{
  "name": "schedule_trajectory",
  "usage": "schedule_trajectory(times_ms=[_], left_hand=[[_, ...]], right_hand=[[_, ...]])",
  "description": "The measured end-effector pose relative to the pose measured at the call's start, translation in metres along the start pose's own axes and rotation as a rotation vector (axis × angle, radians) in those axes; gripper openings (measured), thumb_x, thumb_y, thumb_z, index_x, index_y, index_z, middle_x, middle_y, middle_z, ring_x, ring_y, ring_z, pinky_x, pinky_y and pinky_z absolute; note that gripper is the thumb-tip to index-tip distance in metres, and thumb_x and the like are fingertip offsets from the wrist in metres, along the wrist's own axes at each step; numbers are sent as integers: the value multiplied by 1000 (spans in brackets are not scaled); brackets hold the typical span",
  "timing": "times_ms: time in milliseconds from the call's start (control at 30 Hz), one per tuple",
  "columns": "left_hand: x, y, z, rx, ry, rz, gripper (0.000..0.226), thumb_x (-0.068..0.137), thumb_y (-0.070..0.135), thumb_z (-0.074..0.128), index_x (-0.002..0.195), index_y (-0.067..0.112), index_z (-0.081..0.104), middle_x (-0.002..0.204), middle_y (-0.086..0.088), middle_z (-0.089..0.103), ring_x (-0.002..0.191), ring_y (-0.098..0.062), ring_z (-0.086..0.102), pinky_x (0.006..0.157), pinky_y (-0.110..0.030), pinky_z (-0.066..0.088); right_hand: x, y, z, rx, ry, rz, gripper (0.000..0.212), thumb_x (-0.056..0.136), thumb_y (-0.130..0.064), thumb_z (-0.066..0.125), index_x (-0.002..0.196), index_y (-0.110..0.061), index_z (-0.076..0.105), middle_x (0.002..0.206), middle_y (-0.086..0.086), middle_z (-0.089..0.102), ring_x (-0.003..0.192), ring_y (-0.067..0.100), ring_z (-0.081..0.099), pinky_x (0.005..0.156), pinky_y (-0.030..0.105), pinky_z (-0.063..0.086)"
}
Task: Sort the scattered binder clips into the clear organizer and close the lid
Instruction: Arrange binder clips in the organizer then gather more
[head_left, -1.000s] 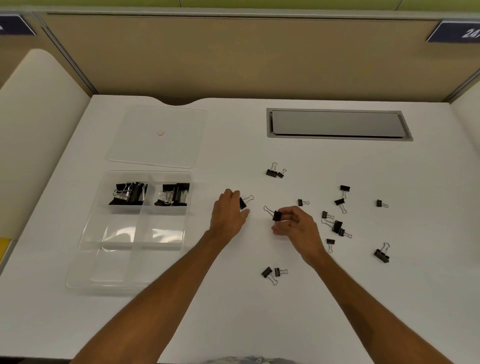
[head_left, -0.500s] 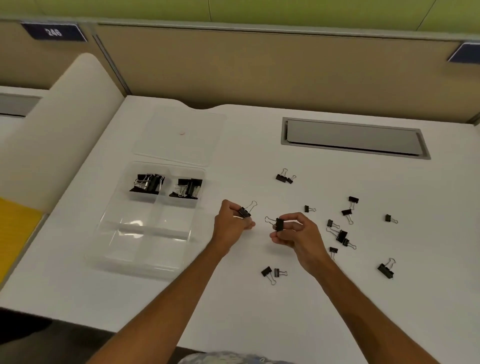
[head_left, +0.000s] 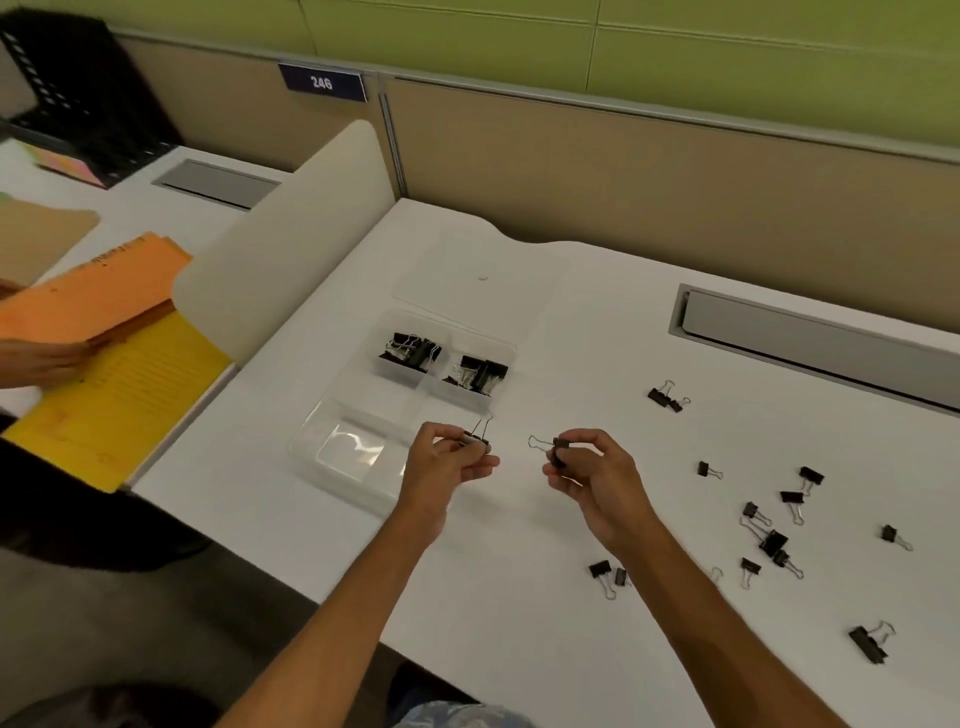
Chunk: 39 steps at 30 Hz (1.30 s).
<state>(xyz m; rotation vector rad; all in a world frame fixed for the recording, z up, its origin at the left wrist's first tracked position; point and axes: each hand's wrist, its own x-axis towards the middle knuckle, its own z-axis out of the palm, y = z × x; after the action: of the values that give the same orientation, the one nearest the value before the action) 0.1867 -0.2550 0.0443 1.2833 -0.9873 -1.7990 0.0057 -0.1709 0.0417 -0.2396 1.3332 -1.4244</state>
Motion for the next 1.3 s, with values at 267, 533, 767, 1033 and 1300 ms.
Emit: schedule_trajectory(times_ms=[267,533,767,1033,1300], left_hand=[[49,56,-96,194,-10,62,14,82,-5,70,95,1,68,91,-19,73,85,-30,70,79,-37,57],[113,96,-166,497,-24,103,8,80,14,77,88,19,77,82,0,75,77,-20,70,71,-29,59],[153,110,-176,719,-93,183,14,81,13,76,93,18,73,75,0,75,65,-16,72,71,-29,60],[176,111,-166,1291,-149,326,6,83,24,73,88,26,72,89,3,73,81,-18,68,71,-29,55],[183,99,-156,1574,-213,403,8,89,21,67,91,16,72,87,-4,72,76,-20,69,65,-28,52]], right_hand=[[25,24,94,-152,-15,-113,24,84,9,63,103,-3,72,98,22,72,86,27,69,76,33,56],[58,51,193,-219,141,-163,12,80,9,71,88,2,69,89,18,71,82,27,70,79,37,60],[86,57,232,-707,319,-273,15,78,-10,79,89,-17,72,79,-4,70,69,4,63,64,18,47],[113,66,256,-1428,349,-342,6,84,-17,69,87,-22,68,89,-3,66,98,17,55,67,30,48],[127,75,262,-1739,338,-347,14,87,-22,66,94,-13,74,105,7,62,109,28,49,91,37,44]])
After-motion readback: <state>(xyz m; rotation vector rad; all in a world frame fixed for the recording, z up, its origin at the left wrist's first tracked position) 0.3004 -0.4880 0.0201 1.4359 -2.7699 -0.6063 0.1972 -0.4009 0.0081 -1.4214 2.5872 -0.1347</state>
